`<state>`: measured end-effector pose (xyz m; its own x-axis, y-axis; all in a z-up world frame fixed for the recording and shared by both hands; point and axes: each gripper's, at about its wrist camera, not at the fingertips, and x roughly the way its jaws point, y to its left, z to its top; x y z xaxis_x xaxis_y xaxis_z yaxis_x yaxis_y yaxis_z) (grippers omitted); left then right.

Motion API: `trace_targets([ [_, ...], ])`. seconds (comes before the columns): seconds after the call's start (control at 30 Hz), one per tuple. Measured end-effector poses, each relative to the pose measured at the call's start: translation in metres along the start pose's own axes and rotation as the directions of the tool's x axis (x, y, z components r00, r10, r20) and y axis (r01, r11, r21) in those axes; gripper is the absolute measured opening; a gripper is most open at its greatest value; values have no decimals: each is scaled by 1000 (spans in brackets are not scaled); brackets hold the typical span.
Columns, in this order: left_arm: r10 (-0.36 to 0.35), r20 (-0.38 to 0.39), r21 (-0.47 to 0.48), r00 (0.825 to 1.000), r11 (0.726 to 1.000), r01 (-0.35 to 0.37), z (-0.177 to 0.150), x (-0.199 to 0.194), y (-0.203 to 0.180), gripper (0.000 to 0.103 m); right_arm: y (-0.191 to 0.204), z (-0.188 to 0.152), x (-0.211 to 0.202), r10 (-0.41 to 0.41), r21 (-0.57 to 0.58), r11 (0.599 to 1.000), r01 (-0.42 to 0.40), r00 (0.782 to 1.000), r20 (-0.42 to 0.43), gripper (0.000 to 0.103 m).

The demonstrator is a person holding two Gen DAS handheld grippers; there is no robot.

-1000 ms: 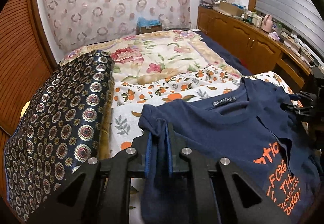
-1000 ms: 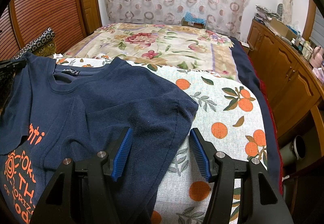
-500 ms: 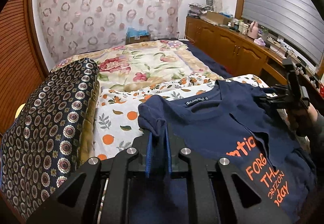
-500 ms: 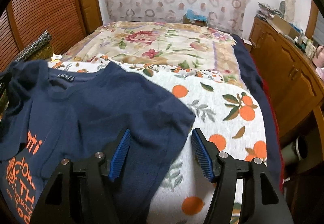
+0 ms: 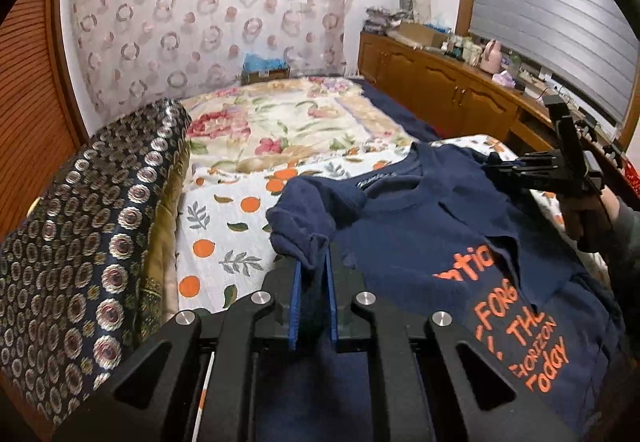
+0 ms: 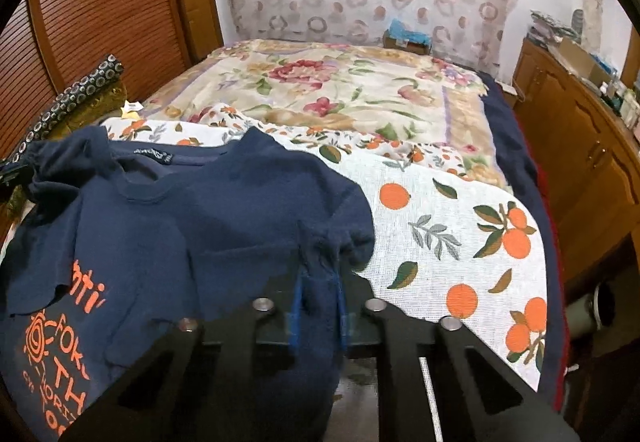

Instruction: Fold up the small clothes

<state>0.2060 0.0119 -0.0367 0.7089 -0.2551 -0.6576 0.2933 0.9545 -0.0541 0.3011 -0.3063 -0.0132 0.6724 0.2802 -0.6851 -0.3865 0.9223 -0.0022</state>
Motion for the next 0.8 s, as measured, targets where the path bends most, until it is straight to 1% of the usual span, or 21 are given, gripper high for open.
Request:
trace_targets([
  [0.13, -3, 49, -7, 999, 1000, 4, -9, -28, -2, 11, 5, -6, -35, 4, 3, 1000, -4, 994, 109, 9],
  [0.27, 2, 81, -3, 997, 1000, -2, -25, -58, -4, 11, 14, -25, -77, 8, 2, 1000, -9, 982, 191, 9],
  [0.53, 19, 135, -38, 991, 999, -14, -70, -115, 2, 11, 25, -91, -142, 40, 17, 999, -46, 967, 250, 8],
  [0.8, 11, 144, -52, 990, 999, -3, -108, -149, -2, 11, 41, -155, -186, 60, 29, 997, -70, 965, 256, 8],
])
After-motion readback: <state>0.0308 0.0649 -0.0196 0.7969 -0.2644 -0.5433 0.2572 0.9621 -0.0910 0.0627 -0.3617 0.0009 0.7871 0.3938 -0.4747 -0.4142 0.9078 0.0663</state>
